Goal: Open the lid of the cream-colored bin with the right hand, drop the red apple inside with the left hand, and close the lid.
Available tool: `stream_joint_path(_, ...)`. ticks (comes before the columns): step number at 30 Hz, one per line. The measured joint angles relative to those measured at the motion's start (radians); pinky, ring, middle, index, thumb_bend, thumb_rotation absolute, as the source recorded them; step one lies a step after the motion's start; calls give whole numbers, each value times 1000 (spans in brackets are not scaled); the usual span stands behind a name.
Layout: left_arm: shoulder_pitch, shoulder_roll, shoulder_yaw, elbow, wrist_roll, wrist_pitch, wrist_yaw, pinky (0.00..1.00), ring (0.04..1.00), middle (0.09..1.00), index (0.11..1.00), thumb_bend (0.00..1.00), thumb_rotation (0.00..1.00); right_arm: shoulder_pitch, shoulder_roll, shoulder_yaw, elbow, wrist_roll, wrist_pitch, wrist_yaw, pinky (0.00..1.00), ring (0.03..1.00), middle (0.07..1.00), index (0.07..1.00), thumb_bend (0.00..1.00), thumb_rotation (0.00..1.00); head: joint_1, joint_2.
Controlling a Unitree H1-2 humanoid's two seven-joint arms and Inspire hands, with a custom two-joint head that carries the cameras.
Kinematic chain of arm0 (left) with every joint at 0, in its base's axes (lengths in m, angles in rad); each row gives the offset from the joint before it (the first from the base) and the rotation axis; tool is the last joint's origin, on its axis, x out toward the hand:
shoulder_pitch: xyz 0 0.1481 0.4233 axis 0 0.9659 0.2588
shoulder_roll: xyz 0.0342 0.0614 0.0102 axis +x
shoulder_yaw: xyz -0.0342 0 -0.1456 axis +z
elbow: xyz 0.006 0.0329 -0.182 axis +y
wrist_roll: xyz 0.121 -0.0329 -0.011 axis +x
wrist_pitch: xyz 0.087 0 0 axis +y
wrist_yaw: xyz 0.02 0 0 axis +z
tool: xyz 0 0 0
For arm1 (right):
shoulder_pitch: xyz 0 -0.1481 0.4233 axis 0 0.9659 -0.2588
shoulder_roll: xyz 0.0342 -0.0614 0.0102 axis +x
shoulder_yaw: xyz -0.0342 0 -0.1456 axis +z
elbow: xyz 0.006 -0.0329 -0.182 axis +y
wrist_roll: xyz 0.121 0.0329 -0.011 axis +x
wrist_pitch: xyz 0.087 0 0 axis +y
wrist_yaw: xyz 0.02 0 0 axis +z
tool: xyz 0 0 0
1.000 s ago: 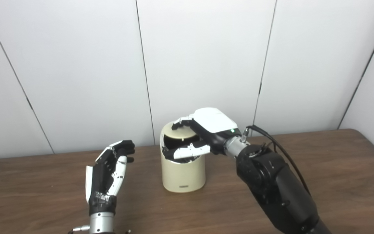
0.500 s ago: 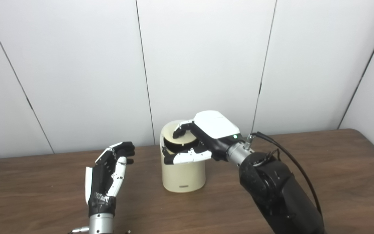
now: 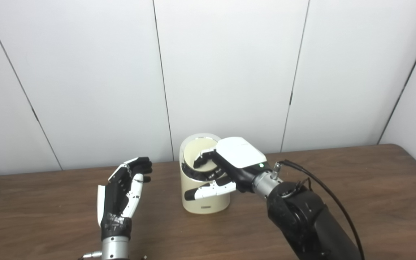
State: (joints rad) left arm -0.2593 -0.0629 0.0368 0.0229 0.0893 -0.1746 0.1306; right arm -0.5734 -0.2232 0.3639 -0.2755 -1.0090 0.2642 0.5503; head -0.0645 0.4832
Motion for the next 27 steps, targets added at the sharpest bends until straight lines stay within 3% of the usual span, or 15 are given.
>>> stream_joint_path(8,0,0,-2,-21,3,5,12,611,672,675,672,213,543,10,-6,18,0,-16,-1,3,795,800,753,732,823,939,6,8)
stream_joint_path(27,11,-2,-6,-70,6,42,16,614,676,673,667,210,515,25,10,30,37,-17,4,-31,820,829,770,742,850,938,11,28)
